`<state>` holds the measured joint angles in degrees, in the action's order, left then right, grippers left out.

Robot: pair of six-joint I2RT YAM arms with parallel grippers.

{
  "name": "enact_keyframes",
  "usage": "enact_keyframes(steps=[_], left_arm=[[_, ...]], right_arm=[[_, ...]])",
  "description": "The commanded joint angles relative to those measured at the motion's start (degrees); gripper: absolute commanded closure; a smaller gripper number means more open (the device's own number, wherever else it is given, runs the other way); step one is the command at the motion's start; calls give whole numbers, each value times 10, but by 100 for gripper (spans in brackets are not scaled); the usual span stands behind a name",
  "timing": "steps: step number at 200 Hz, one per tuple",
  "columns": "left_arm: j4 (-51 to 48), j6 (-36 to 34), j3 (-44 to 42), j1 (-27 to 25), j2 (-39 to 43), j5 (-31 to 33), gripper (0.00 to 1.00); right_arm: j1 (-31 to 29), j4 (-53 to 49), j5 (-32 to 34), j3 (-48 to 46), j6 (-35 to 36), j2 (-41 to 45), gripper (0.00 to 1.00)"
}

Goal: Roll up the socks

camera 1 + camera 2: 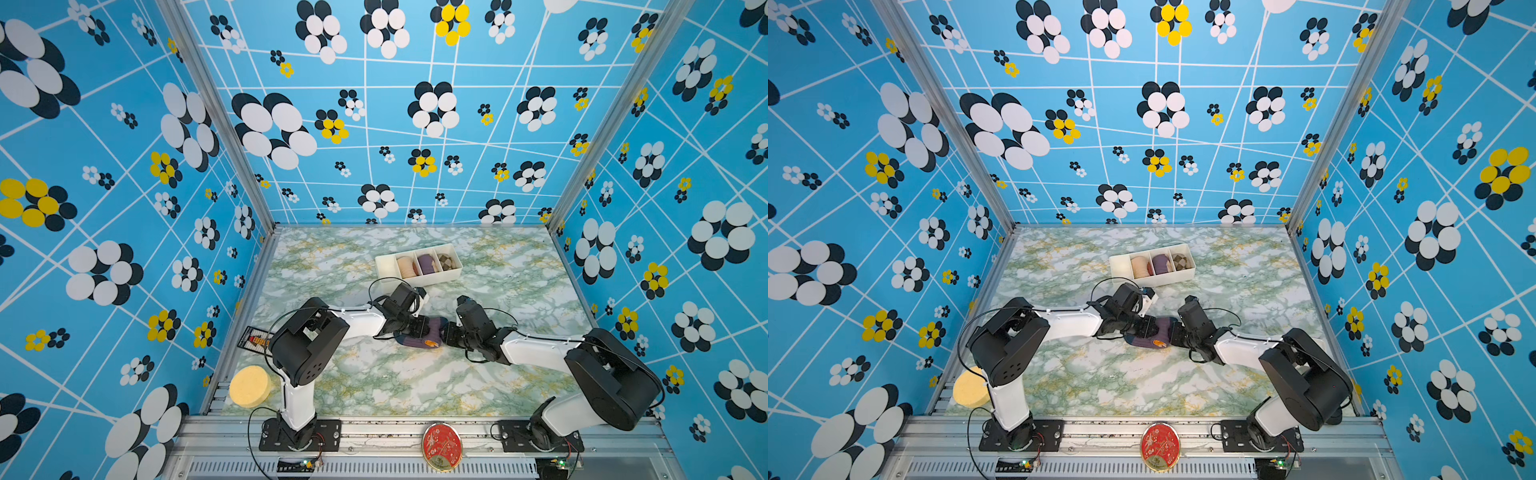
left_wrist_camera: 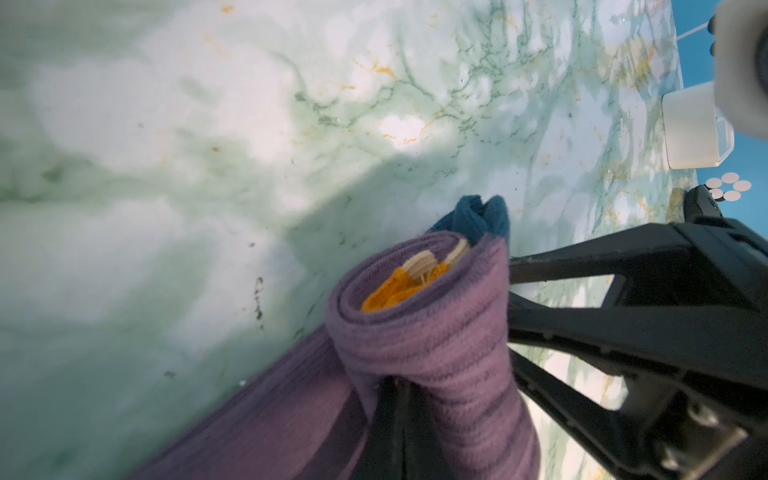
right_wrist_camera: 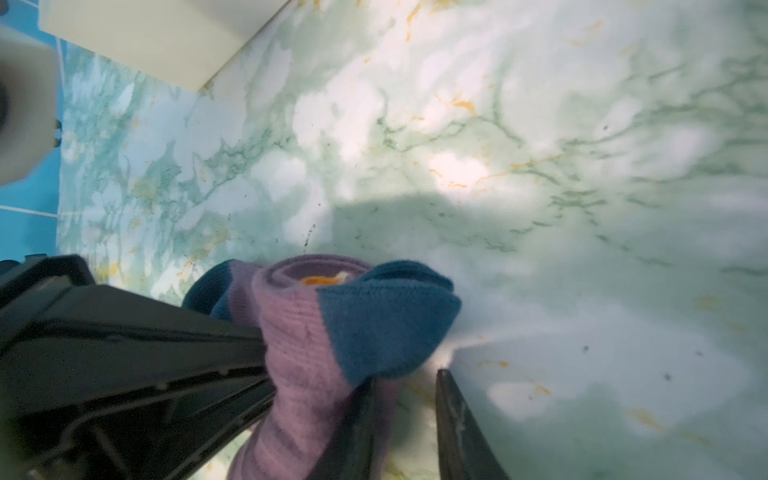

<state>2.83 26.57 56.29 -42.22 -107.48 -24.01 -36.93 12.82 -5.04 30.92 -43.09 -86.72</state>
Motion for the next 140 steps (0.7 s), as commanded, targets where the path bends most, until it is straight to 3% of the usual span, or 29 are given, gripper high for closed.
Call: enact_keyframes(steps=[1,59,140], left_arm=[[-103,4,-37,-8,-51,29,100],[-101,2,-42,-4,-46,28,100],[-90,12,-44,-4,-37,13,100]], right_arm=[[-4,55,-78,-18,-15,-5,71],[16,139,-136,-52,-40,5,71],[41,421,-240,-98,-139,-95,68]])
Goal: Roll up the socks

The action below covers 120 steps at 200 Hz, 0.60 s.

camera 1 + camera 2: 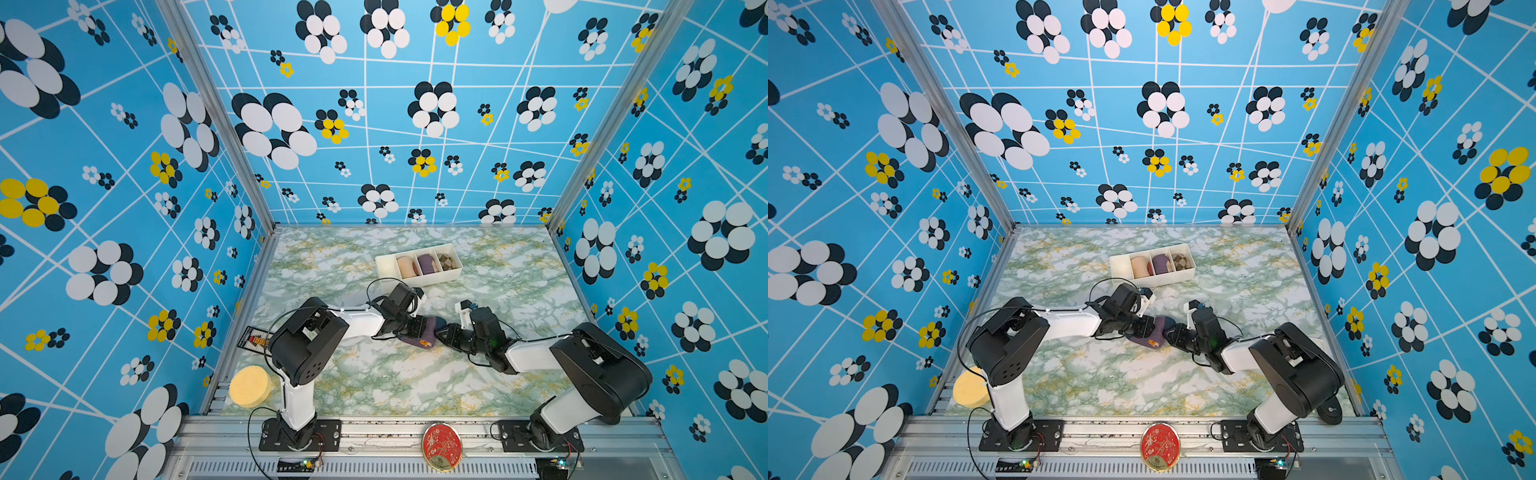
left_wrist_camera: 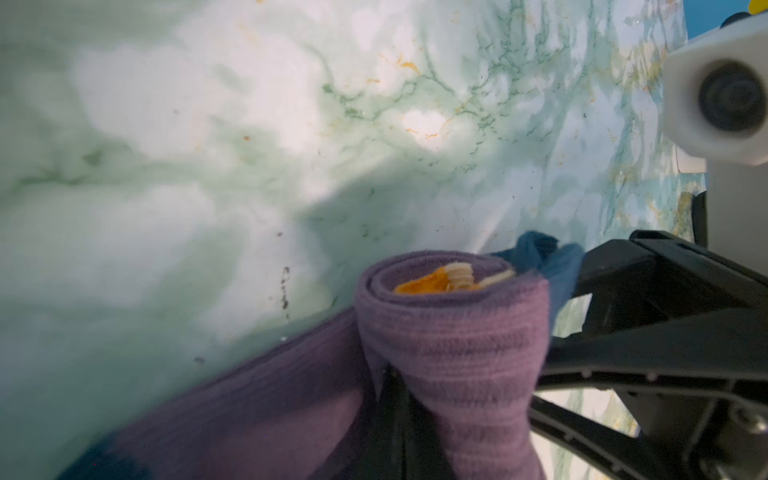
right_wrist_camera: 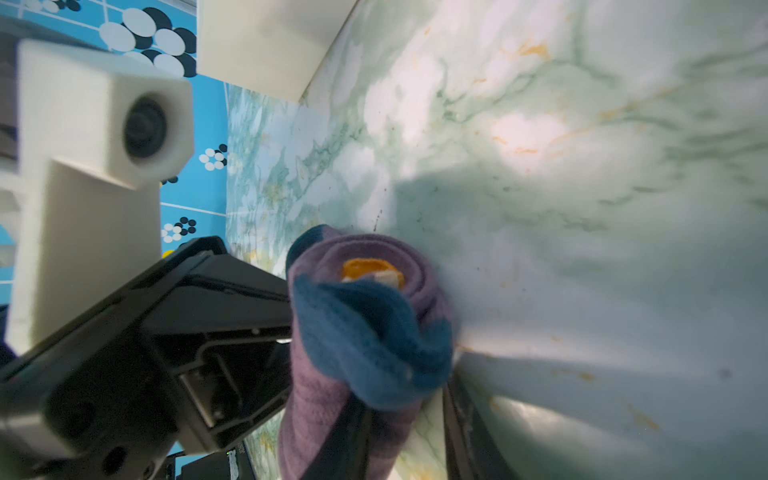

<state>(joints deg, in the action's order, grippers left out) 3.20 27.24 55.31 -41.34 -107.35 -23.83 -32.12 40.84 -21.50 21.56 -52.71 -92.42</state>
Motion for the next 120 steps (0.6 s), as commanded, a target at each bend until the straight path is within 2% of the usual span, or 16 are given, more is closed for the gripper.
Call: enact_keyframes(steps=[1,32,58,86,103,120], left_arm=[[-94,5,-35,-12,-39,12,100],[-95,6,-34,-13,-37,11,100],[-94,6,-32,-13,-38,8,100],[-83,13,-29,-14,-41,-2,100],[-82,15,-24,-15,-44,-6,100],[-84,15,-21,-18,-46,-7,100]], right_arm=[[-7,143,-76,-5,-44,-40,67],[-7,212,-86,-9,-66,-87,66],[-7,218,-82,-11,-65,-91,67],[-10,188,-76,-4,-49,-81,82],[-14,180,-65,-2,-42,-74,100],[-18,154,-46,-2,-26,-55,100]])
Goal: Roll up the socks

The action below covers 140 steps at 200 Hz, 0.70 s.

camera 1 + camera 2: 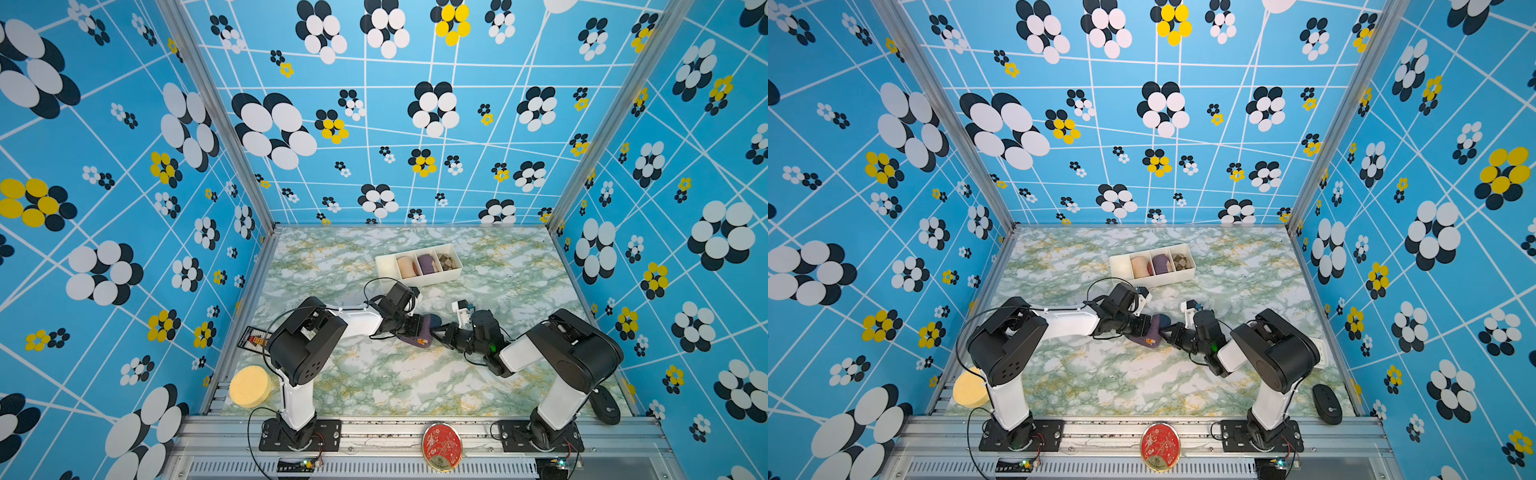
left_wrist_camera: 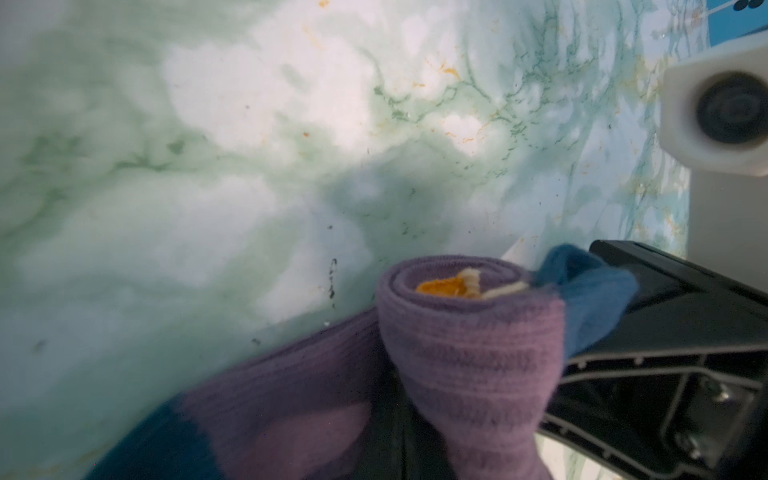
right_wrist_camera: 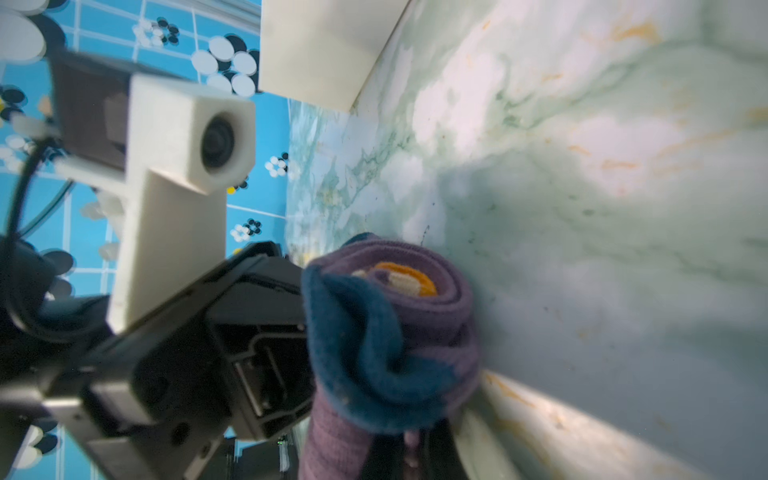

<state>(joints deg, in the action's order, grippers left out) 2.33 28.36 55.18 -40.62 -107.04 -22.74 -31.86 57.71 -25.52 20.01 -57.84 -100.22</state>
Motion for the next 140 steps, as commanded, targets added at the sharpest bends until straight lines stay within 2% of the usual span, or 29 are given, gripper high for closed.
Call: enact_keyframes(steps=[1,17,52,84,104,140], left_arm=[[-76,4,-19,-25,-49,-18,100],[-79,3,-19,-25,-47,-19,100],[-87,0,-17,-25,-39,-15,100],[-118,-14,-10,-24,-24,6,100],[-155,-31,2,-23,-9,31,100],[-206,-56,19,-17,18,68,100]], right_arm=[[-21,-18,-5,13,27,23,100],[-30,-91,17,24,58,59,100],[-63,-359,91,89,162,139,100],[-68,-522,131,142,201,166,100],[-68,-585,141,167,206,160,100],[-68,-624,152,186,201,136,100]])
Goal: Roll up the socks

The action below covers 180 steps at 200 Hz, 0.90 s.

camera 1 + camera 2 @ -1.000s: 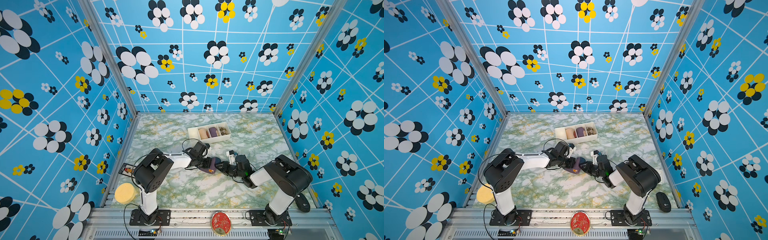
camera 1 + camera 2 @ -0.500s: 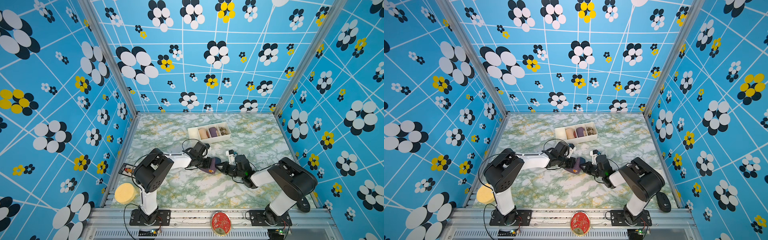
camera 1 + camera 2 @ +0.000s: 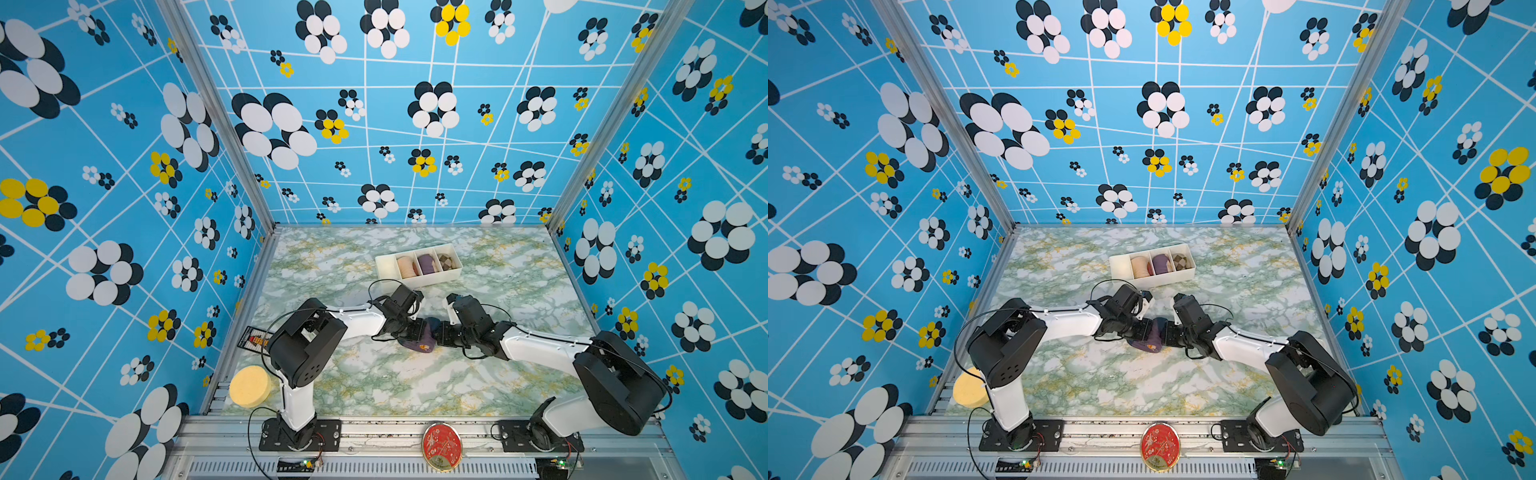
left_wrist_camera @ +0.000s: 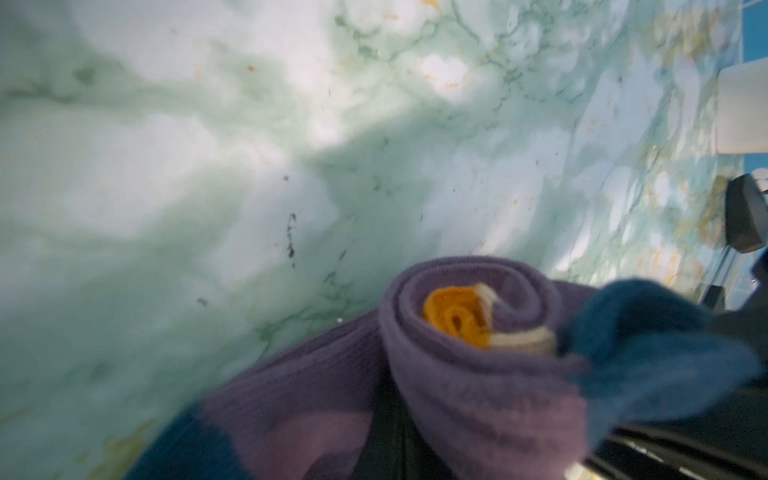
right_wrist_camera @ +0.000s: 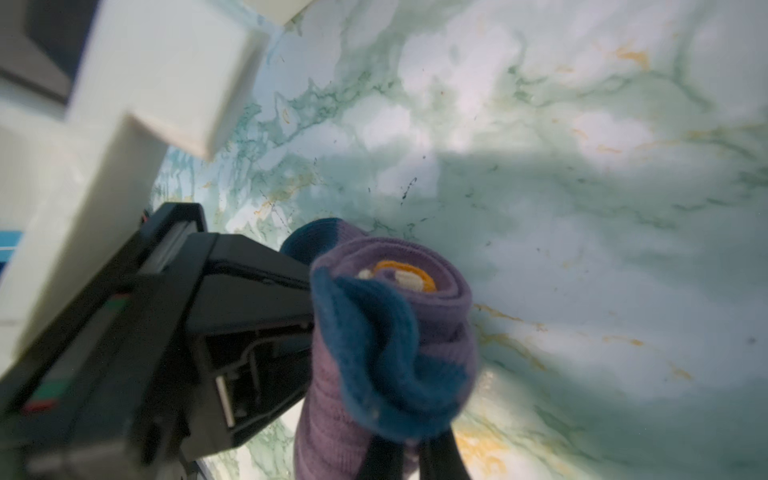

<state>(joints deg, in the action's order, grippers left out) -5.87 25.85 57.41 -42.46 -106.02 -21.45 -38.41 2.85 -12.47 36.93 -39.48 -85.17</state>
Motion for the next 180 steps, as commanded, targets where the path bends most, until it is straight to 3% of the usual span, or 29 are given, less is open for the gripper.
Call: enact_keyframes(steps=[1,58,108,180], left_arm=[[-125,-31,-3,2,10,56,100],[-150,-41,2,14,60,74,100],[-81,1,-4,-4,109,2,100],[-33,36,4,-47,101,-38,100]], right_arm=[[-3,-77,22,18,17,-15,100],[-2,-114,39,33,29,-7,100],[-4,-124,36,44,33,-3,100],[-10,-116,32,48,30,-11,100]])
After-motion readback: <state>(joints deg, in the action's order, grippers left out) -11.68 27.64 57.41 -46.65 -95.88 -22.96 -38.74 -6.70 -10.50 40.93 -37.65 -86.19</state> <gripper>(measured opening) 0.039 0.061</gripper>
